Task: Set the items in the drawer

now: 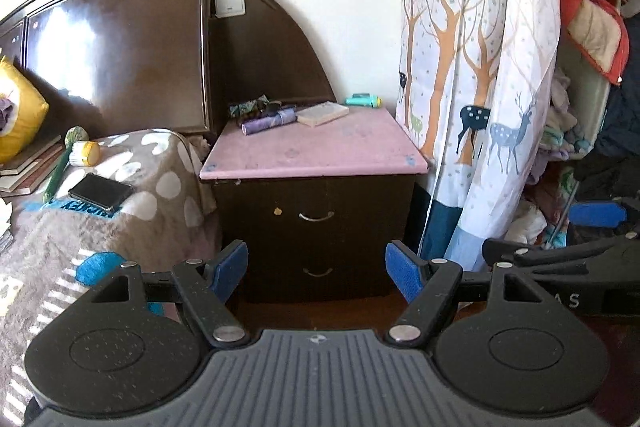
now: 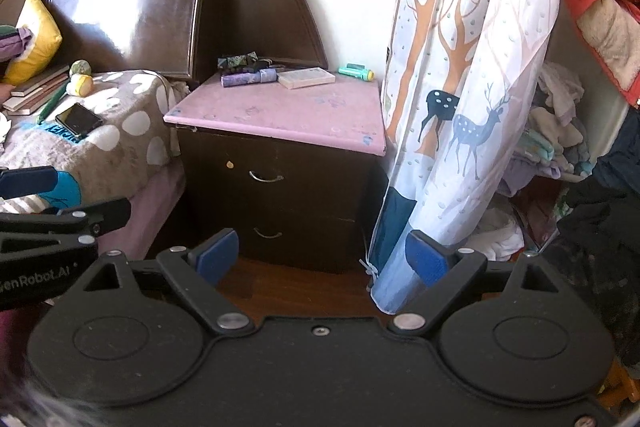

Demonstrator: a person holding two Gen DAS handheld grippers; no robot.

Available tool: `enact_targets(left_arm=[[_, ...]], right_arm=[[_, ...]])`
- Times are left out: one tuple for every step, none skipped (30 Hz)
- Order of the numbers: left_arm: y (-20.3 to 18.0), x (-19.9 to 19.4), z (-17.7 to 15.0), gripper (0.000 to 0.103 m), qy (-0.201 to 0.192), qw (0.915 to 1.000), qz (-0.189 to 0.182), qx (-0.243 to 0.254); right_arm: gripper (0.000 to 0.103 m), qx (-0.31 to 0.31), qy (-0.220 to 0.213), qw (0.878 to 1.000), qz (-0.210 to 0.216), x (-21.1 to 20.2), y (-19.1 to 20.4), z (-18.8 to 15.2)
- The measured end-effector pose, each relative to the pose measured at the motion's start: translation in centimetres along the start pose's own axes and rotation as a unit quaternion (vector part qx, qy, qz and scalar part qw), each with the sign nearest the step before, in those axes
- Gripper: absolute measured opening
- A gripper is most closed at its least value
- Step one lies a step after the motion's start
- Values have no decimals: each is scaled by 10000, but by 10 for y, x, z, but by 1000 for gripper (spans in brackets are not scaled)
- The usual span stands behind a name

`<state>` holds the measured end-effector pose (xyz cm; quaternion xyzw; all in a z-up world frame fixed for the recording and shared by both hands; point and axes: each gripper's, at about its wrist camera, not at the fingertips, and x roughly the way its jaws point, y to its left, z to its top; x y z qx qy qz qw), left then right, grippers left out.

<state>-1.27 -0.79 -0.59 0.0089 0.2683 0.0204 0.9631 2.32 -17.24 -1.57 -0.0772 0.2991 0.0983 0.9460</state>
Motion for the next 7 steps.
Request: enact_targets(left_arm=[[1, -1, 1, 76, -19, 10000, -3, -19], [1, -3, 1, 76, -37, 10000, -19, -41], [1, -4, 2, 76, -52, 10000, -42, -41], [1, -5, 2, 76, -69, 10000, -56, -42], [1, -6, 2, 76, -97, 9999, -58, -39], [1, -6, 2, 76, -110, 9999, -55, -26], [1, -6, 1, 76, -98, 9999, -58, -31]], right_arm=[[92, 0, -3, 10000, 6, -1, 0, 0], [92, 2, -5, 10000, 17, -1, 0, 0], [92, 2, -5, 10000, 28, -1, 1, 0], [92, -2, -4, 10000, 37, -1, 1, 0], [92, 0, -4, 10000, 40, -1, 2, 1], [92, 0, -4, 10000, 46, -1, 2, 1], [92, -4, -2, 10000, 55, -1, 3, 1]])
